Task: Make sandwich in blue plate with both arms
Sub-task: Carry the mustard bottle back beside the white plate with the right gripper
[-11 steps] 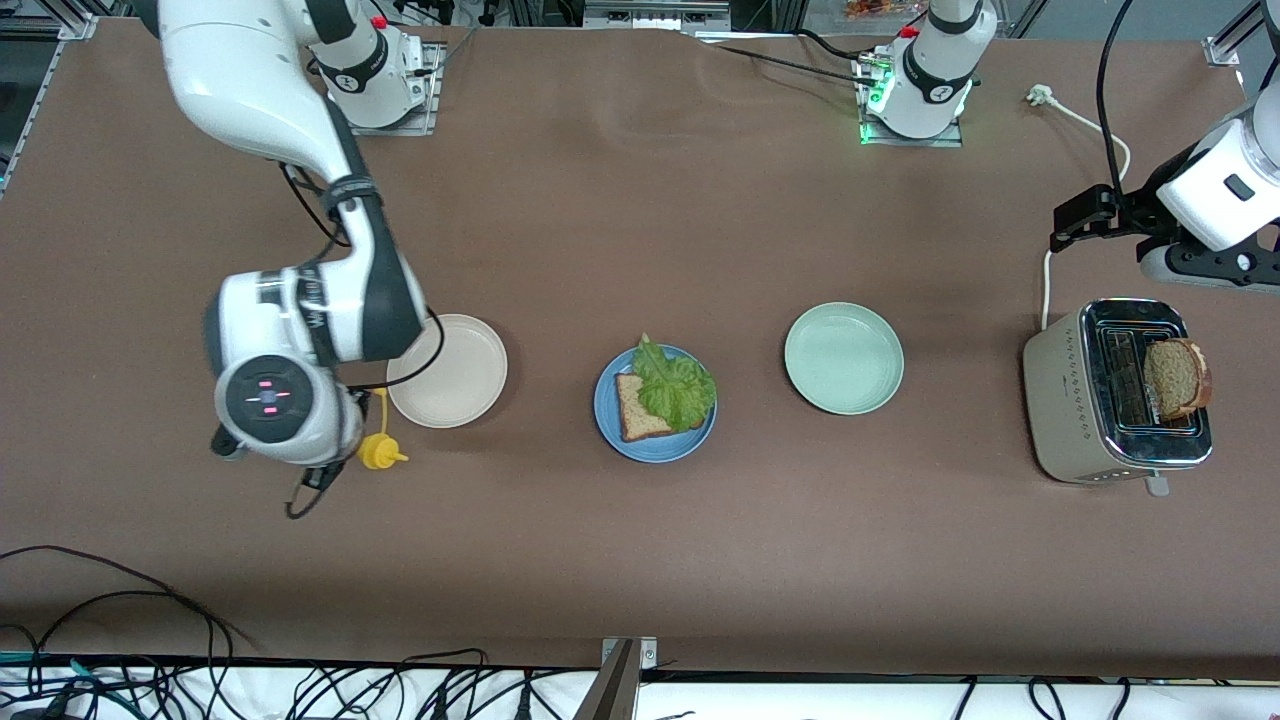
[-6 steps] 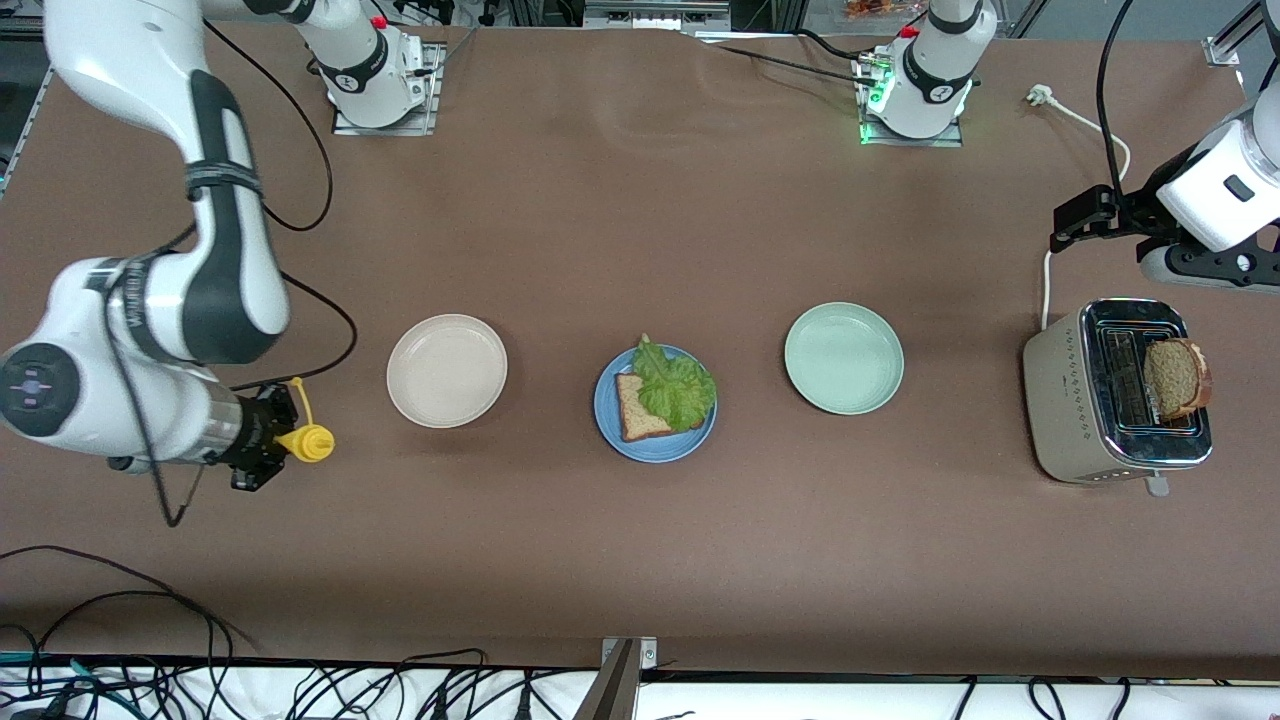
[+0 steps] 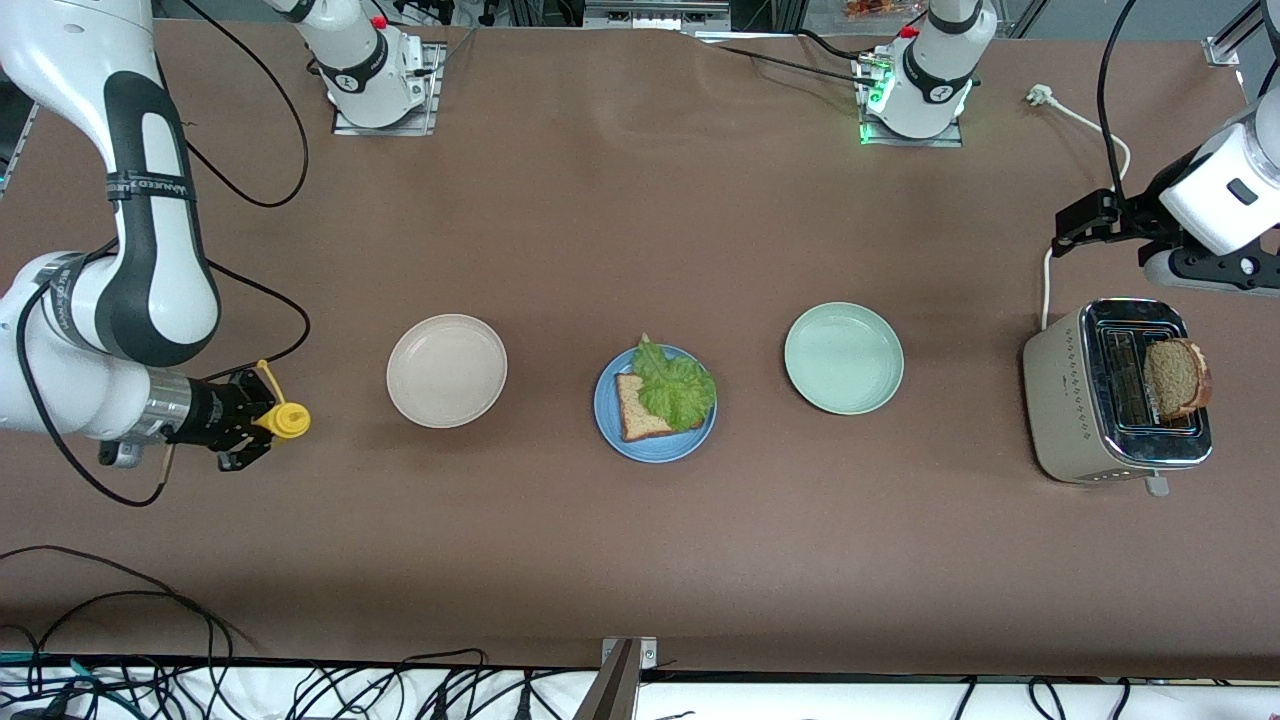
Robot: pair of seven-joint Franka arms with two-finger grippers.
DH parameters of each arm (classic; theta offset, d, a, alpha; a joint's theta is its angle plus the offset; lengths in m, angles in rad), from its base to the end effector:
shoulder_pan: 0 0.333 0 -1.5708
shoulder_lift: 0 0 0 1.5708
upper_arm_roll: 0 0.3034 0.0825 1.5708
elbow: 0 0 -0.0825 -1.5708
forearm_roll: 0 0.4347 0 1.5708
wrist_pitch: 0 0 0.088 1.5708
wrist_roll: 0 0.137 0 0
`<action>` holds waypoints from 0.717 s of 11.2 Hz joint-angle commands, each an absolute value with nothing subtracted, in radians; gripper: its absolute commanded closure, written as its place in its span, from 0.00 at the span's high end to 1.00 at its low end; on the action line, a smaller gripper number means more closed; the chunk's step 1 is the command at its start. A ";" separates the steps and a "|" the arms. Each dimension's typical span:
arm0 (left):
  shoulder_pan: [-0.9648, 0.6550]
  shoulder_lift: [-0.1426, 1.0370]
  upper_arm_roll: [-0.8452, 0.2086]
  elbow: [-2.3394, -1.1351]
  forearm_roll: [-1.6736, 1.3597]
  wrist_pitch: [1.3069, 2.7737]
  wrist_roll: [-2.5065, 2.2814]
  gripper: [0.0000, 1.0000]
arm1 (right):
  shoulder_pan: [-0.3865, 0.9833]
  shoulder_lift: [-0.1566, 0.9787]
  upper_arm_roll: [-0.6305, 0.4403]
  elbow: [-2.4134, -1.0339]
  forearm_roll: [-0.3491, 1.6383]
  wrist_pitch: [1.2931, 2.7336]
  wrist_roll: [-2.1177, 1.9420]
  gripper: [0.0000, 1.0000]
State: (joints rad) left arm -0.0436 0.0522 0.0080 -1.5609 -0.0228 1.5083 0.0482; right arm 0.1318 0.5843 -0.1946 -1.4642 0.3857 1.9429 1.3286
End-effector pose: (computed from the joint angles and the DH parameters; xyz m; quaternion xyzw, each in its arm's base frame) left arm 0.6087 -0.0250 0.5503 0.9977 -0.0419 -0.0523 0.0115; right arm 0.7375 0.0073 0.2776 -0.7178 0.6840 0.1084 0.0714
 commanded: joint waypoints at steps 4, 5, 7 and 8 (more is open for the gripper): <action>-0.038 0.156 0.130 -1.560 -0.014 1.676 0.122 1.00 | 0.091 0.500 -0.219 -1.756 0.753 1.965 1.053 0.00; -0.038 0.179 0.144 -1.560 -0.014 1.704 0.138 1.00 | 0.086 0.512 -0.225 -1.784 0.796 1.965 1.030 0.00; -0.038 0.225 0.166 -1.560 -0.014 1.744 0.152 1.00 | 0.078 0.529 -0.235 -1.840 0.872 1.965 0.977 0.00; -0.038 0.245 0.179 -1.562 -0.014 1.762 0.169 1.00 | 0.077 0.532 -0.244 -1.862 0.921 1.967 0.976 0.00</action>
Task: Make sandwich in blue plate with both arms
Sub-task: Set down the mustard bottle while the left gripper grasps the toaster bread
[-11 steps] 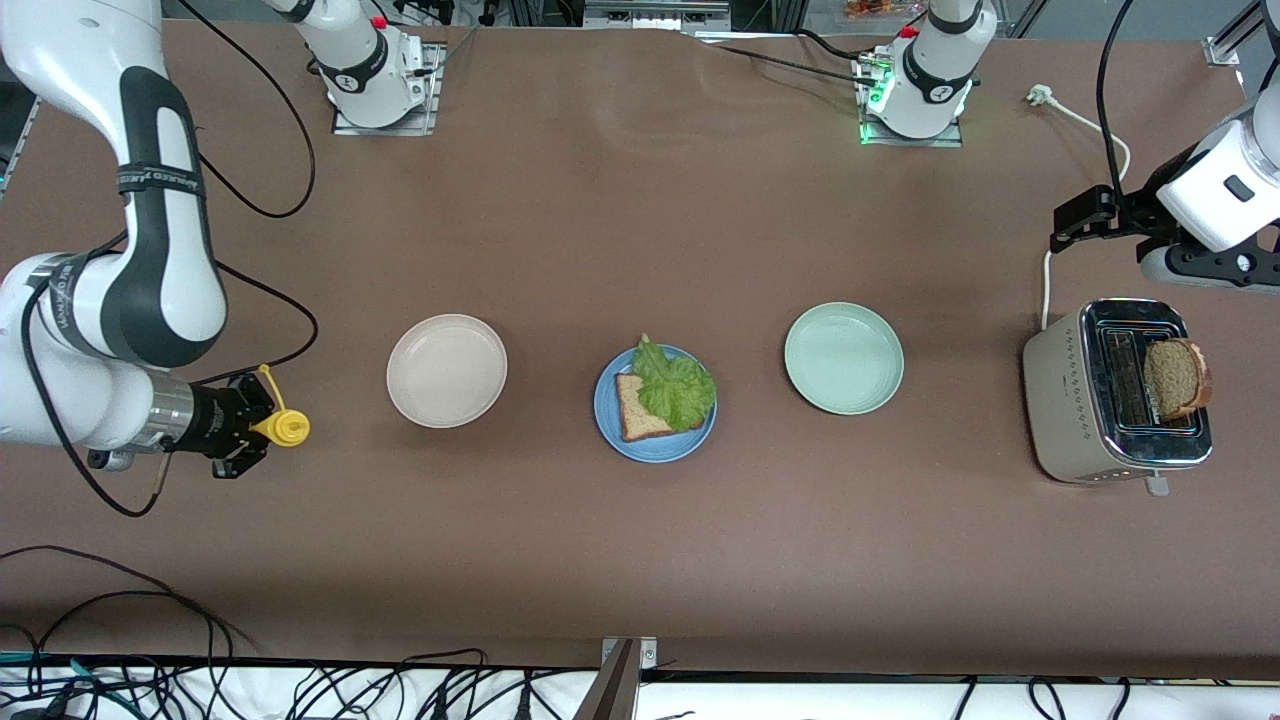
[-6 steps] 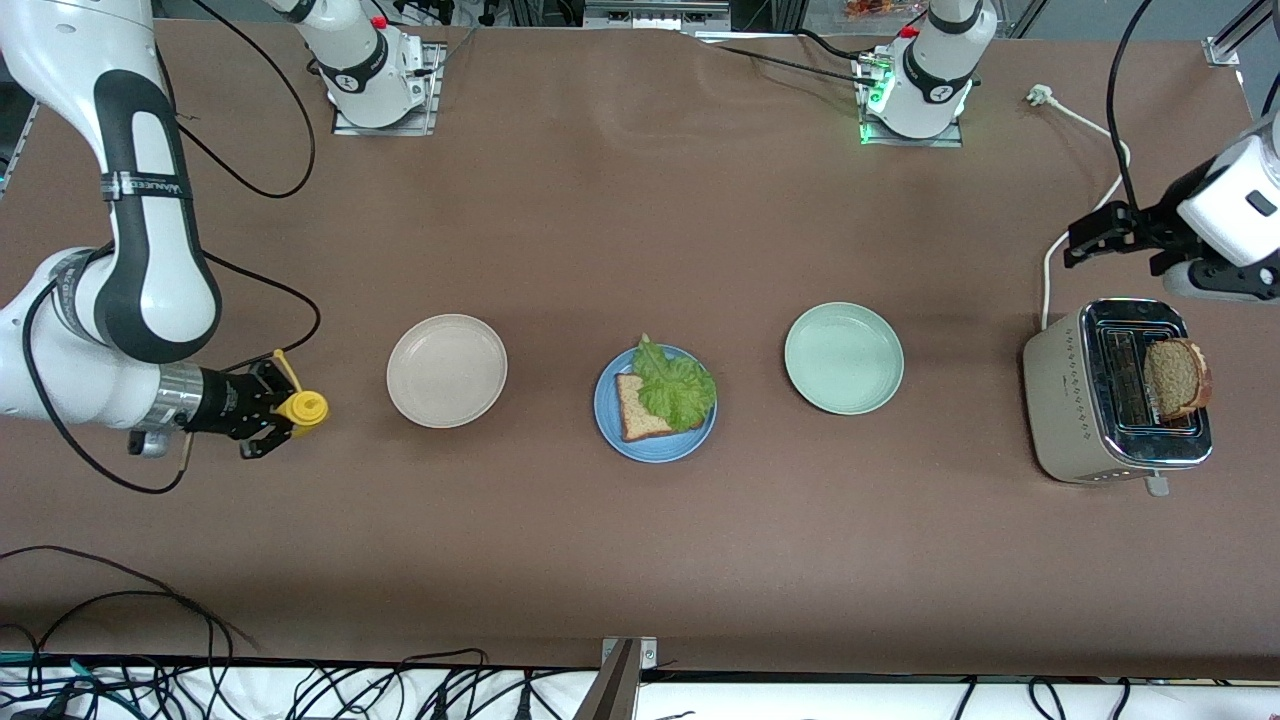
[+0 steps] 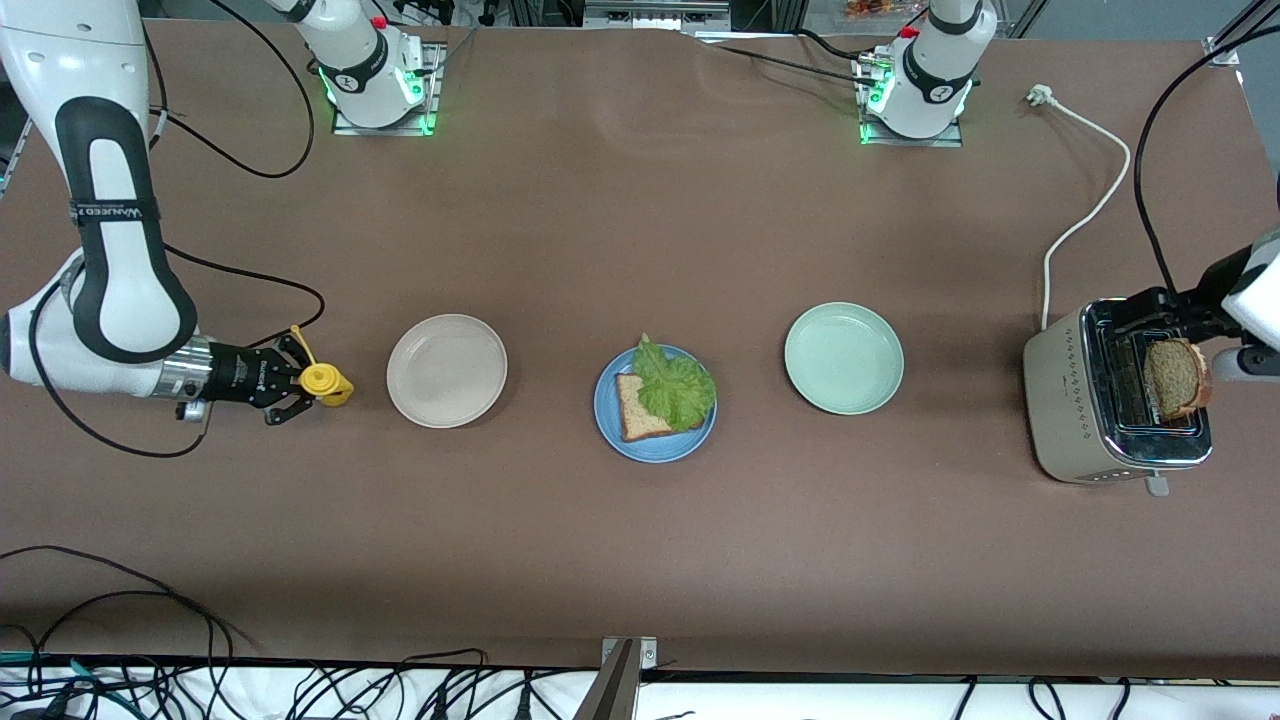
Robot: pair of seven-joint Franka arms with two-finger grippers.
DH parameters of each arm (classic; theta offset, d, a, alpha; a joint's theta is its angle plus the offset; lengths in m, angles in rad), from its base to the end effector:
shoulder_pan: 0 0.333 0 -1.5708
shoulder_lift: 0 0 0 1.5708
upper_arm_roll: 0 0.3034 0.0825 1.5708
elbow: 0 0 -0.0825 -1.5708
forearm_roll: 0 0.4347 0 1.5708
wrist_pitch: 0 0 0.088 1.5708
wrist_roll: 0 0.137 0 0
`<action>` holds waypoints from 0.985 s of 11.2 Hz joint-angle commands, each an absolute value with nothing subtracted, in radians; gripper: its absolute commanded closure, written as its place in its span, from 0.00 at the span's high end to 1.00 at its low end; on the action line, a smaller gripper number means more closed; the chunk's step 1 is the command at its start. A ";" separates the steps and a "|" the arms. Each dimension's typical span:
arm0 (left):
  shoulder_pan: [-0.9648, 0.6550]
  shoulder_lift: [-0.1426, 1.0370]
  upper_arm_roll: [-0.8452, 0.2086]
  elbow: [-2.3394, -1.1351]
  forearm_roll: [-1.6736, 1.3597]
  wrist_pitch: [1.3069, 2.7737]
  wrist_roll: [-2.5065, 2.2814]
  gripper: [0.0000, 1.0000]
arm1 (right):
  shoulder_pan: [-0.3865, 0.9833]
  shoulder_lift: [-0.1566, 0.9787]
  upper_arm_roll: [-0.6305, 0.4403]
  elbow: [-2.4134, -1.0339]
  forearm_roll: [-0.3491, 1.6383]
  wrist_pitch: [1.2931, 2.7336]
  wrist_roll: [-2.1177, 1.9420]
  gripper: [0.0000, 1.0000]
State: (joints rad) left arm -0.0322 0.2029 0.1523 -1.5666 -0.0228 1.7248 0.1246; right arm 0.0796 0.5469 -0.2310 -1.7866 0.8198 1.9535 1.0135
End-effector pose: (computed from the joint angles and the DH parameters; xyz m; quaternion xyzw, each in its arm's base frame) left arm 0.6621 0.0708 0.4692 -0.9998 0.0015 0.0215 0.0015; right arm 0.6543 -0.0277 0.1710 -0.6567 0.6822 0.2615 0.1871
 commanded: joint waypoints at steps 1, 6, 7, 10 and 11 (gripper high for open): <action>-0.038 0.262 0.193 -1.562 -0.014 1.776 0.190 1.00 | 0.077 0.541 -0.244 -1.864 0.948 1.971 0.976 0.00; -0.014 0.340 0.232 -1.562 -0.015 1.856 0.268 1.00 | 0.069 0.597 -0.245 -1.864 1.051 1.973 0.942 0.00; -0.006 0.354 0.241 -1.562 -0.037 1.874 0.306 1.00 | 0.068 0.603 -0.245 -1.873 1.061 1.976 0.930 0.00; -0.008 0.380 0.285 -1.560 -0.067 1.904 0.367 1.00 | 0.066 0.609 -0.245 -1.884 1.065 1.979 0.893 0.00; -0.006 0.387 0.287 -1.560 -0.069 1.904 0.376 1.00 | 0.064 0.614 -0.245 -1.884 1.065 1.980 0.893 0.00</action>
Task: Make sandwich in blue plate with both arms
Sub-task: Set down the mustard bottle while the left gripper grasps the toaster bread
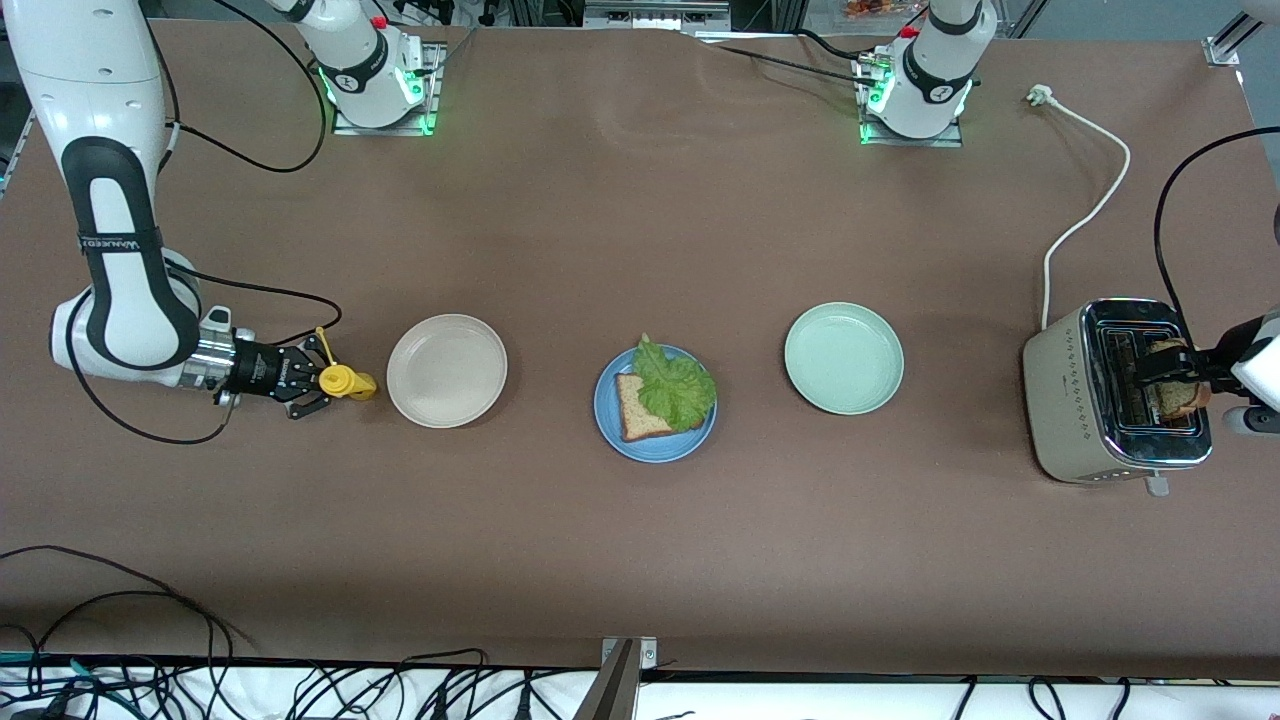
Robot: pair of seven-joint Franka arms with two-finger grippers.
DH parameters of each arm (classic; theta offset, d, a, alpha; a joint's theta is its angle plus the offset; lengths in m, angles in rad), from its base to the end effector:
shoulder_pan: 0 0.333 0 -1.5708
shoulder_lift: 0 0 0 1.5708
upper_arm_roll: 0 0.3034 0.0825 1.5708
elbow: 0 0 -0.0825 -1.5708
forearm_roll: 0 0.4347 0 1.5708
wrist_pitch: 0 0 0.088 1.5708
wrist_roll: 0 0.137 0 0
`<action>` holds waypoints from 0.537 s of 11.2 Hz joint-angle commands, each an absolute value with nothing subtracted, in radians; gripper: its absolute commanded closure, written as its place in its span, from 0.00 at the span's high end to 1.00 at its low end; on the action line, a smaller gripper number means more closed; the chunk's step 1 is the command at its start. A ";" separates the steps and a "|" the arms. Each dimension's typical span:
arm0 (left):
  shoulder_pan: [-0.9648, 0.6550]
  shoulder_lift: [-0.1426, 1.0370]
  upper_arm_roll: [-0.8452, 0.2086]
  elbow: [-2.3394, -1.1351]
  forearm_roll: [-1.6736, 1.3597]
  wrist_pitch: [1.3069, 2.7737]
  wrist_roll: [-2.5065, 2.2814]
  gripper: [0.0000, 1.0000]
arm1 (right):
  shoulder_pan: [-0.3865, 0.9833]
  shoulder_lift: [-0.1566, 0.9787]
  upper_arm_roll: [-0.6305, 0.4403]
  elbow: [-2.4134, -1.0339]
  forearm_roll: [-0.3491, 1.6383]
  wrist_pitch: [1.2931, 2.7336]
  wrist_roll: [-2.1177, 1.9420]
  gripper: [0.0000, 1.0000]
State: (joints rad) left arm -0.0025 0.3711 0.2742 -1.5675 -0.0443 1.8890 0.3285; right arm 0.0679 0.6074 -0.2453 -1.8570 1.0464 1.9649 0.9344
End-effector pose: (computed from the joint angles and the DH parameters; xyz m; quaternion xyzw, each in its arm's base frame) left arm 0.6825 0.1682 0.3737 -0.9990 0.0291 0.0254 0.0219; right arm 0.6294 -0.0345 0.1143 -0.5874 0.7091 0.3055 0.2426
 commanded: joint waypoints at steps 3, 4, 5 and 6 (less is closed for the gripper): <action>0.005 0.417 0.291 -1.560 -0.094 1.951 0.429 1.00 | 0.048 0.618 -0.252 -1.884 1.055 1.982 0.868 0.10; 0.005 0.432 0.304 -1.560 -0.095 1.959 0.434 1.00 | 0.045 0.618 -0.259 -1.884 1.055 1.980 0.847 0.14; 0.006 0.448 0.314 -1.560 -0.098 1.960 0.434 1.00 | 0.041 0.621 -0.264 -1.882 1.052 1.980 0.844 0.16; 0.012 0.457 0.314 -1.560 -0.098 1.976 0.436 1.00 | 0.041 0.624 -0.267 -1.881 1.042 1.980 0.844 0.31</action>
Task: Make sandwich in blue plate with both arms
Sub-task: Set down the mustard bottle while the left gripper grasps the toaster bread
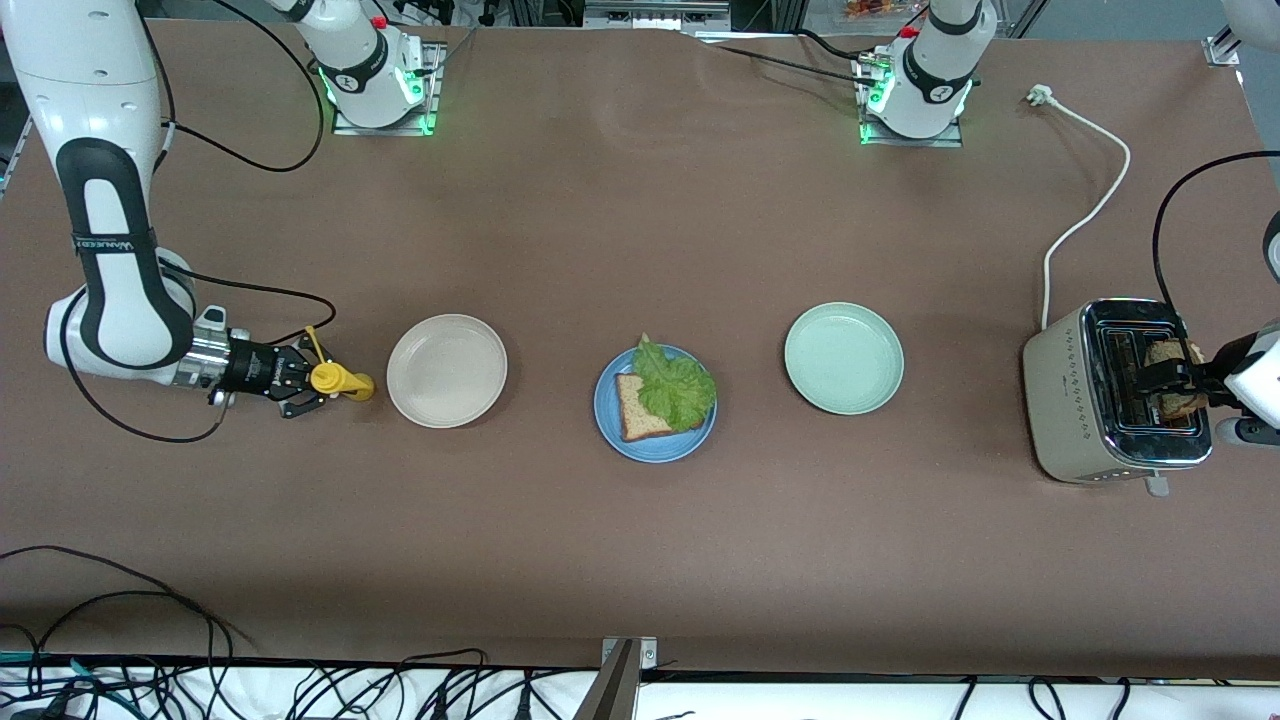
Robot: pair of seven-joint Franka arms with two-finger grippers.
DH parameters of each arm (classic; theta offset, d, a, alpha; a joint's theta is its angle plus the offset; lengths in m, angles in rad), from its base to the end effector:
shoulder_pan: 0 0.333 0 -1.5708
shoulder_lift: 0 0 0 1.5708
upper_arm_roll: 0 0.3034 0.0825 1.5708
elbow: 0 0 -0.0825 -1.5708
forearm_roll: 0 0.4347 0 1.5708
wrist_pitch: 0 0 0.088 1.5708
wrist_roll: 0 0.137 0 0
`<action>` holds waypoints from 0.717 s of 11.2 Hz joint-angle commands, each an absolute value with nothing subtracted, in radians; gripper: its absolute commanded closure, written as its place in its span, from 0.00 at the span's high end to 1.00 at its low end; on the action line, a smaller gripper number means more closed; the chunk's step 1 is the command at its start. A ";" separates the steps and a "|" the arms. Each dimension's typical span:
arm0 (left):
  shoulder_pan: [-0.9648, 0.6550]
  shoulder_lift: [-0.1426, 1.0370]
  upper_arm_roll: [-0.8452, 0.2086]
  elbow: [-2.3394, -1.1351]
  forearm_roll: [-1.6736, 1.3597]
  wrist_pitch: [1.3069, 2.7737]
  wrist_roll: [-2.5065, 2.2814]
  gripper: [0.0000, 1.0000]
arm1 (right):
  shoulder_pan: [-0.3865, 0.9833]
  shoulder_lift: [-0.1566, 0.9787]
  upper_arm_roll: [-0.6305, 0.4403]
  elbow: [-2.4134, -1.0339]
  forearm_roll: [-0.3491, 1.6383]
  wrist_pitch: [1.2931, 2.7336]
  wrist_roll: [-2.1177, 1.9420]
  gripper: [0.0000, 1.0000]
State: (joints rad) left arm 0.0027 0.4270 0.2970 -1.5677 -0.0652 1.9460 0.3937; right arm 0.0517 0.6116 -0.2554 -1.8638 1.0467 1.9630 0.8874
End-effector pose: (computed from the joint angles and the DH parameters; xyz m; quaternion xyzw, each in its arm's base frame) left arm 0.6875 0.1860 0.3415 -0.9983 0.0462 0.0244 0.0239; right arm 0.6245 -0.0509 0.1096 -0.5940 0.7044 0.2988 0.2484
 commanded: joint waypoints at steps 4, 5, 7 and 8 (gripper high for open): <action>0.028 0.482 0.351 -1.560 -0.179 1.997 0.571 1.00 | 0.041 0.624 -0.267 -1.878 1.020 1.980 0.845 1.00; 0.035 0.483 0.354 -1.560 -0.183 1.997 0.571 1.00 | 0.041 0.623 -0.267 -1.878 1.017 1.980 0.847 1.00; 0.048 0.485 0.356 -1.563 -0.184 1.997 0.583 1.00 | 0.041 0.618 -0.278 -1.875 1.015 1.982 0.857 1.00; 0.054 0.483 0.359 -1.565 -0.184 1.988 0.595 1.00 | 0.041 0.612 -0.291 -1.871 1.017 1.982 0.859 1.00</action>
State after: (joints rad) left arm 0.0434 0.4783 0.3488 -1.5676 -0.1562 1.9902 0.5436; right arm 0.0421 0.6335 -0.2681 -1.8701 1.0343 1.9806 0.8562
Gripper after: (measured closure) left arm 0.000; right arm 0.000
